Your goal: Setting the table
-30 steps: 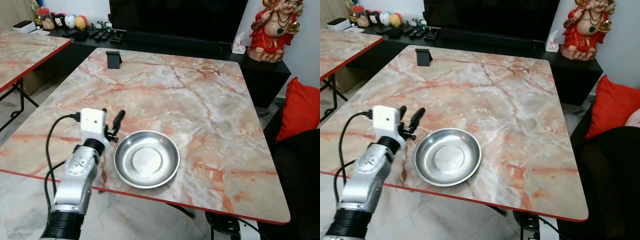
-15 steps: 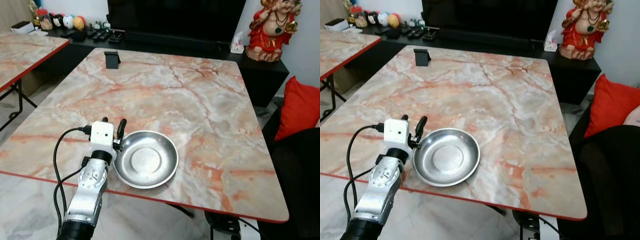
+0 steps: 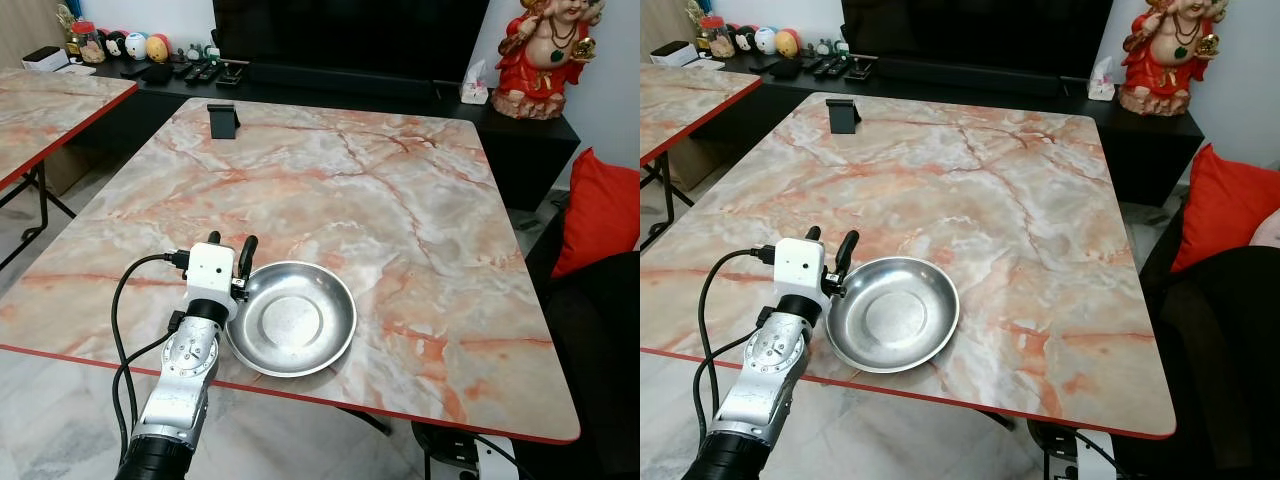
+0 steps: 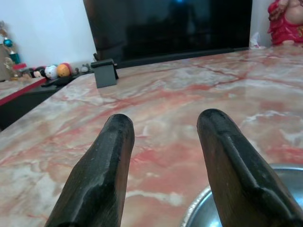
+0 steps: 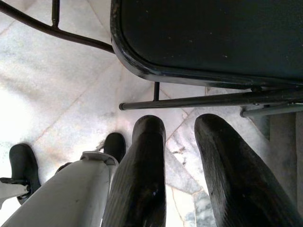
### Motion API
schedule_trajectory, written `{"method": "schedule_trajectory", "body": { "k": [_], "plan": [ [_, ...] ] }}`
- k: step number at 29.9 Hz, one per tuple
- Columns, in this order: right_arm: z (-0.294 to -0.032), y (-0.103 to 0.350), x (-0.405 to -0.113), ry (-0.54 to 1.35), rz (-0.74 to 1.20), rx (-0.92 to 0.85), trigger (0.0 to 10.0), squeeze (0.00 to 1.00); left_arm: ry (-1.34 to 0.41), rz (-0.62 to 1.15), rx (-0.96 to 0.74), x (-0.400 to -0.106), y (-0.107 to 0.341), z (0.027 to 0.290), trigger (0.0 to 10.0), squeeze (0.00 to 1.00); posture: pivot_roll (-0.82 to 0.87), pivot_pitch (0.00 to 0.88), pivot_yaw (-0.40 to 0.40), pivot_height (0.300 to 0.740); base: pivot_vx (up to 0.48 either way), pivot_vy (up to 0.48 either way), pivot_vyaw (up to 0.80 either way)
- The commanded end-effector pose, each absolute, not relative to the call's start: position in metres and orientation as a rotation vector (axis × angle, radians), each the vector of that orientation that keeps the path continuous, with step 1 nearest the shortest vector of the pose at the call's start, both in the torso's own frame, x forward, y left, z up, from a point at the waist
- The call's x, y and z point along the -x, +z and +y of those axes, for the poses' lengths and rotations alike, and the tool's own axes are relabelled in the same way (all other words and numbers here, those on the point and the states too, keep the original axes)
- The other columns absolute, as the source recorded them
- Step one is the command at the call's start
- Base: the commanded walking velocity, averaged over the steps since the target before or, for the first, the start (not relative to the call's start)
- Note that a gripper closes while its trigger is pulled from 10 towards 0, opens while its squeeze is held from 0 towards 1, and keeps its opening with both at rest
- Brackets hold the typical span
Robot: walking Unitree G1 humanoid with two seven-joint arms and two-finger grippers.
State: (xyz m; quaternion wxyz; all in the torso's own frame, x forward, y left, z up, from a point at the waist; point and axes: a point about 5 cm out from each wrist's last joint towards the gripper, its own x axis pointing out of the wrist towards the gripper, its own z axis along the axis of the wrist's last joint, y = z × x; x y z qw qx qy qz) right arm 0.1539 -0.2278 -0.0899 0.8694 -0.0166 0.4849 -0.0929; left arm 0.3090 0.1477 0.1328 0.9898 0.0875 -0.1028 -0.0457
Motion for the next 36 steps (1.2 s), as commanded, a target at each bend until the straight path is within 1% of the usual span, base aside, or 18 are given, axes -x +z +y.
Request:
{"method": "schedule_trajectory", "body": {
  "k": [1,11,24,36],
  "plan": [
    [-0.229,-0.091,-0.15,-0.22,1.025,0.02,10.0,0.0,-0.108,-0.208,-0.185,-0.312,0.132,0.144,10.0,0.0,0.07,0.0,-0.021,0.74,0.0,0.412,0.0],
    [-0.226,-0.092,-0.149,-0.229,1.022,0.004,10.0,0.0,-0.129,-0.218,-0.197,-0.316,0.136,0.146,10.0,0.0,0.06,0.0,-0.003,0.74,0.0,0.308,0.0],
    [-0.226,-0.09,-0.155,-0.237,1.013,-0.006,10.0,0.0,-0.09,-0.225,-0.201,-0.319,0.142,0.156,10.0,0.0,0.09,0.0,-0.014,0.74,0.0,0.326,0.0],
    [-0.224,-0.09,-0.156,-0.243,1.003,-0.022,10.0,0.0,-0.099,-0.223,-0.187,-0.32,0.14,0.152,10.0,0.0,0.08,0.0,-0.019,0.74,0.0,0.371,0.0]
  ]
}}
